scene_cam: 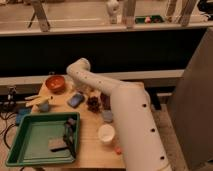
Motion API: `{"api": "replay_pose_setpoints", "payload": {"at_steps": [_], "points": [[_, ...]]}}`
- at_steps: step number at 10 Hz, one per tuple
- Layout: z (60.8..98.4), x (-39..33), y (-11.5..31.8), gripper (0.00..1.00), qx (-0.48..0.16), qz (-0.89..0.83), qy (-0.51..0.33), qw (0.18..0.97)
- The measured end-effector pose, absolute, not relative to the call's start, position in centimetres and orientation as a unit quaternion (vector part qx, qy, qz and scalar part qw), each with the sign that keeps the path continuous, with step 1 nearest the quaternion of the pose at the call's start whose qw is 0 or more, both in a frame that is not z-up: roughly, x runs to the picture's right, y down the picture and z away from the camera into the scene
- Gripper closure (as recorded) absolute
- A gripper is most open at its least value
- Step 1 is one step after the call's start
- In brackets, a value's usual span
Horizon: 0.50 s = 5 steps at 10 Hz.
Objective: Place sponge in paper cup
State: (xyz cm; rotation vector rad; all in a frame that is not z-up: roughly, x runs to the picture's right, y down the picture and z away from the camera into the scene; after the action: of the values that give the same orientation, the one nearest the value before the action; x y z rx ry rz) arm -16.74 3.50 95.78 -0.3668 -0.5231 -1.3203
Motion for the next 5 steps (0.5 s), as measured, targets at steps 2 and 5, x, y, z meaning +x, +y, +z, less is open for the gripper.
{"api": "replay_pose_setpoints", "payload": {"at_steps": [2,5], "points": [[96.2,-17.0,4.4,0.2,-0.169,-0.606,-0.245,0.737],[96.6,-17.6,5.3,0.2,-0.167,-0.622,-0.25,0.723]]}}
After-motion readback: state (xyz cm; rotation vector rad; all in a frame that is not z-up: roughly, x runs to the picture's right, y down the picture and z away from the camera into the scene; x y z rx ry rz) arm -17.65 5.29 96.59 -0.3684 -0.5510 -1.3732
